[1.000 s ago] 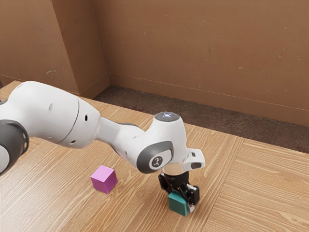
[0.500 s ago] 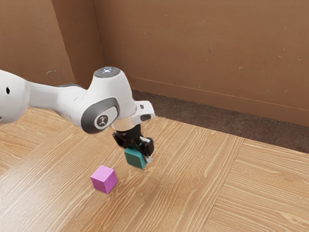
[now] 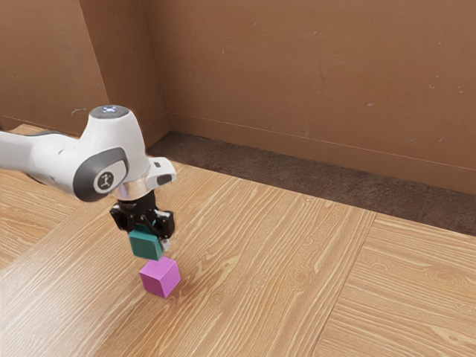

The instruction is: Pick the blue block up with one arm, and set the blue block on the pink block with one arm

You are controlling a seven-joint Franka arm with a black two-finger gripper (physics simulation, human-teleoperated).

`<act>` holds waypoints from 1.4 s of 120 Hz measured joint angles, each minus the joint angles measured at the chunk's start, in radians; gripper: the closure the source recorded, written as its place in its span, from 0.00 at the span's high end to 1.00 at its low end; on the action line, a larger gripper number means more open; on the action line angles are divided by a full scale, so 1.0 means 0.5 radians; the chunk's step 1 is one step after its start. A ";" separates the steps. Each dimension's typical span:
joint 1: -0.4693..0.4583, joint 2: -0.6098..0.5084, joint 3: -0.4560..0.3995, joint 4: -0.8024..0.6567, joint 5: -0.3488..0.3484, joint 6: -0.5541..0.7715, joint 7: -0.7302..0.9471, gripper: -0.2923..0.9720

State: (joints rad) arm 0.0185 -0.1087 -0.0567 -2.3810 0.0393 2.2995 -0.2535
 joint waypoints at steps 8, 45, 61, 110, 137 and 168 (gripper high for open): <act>0.027 0.009 0.003 0.002 0.010 -0.005 -0.002 0.46; 0.031 0.120 0.005 0.043 0.050 -0.001 0.063 0.45; 0.033 0.179 0.005 0.051 0.049 0.019 0.093 0.45; 0.018 0.156 -0.011 0.016 0.043 0.093 0.110 0.43; -0.094 0.111 -0.013 -0.024 0.040 0.104 0.095 0.45; -0.040 0.088 -0.012 -0.048 0.034 0.107 0.087 0.44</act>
State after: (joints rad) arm -0.0013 -0.0646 -0.0627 -2.4050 0.0563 2.3531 -0.2099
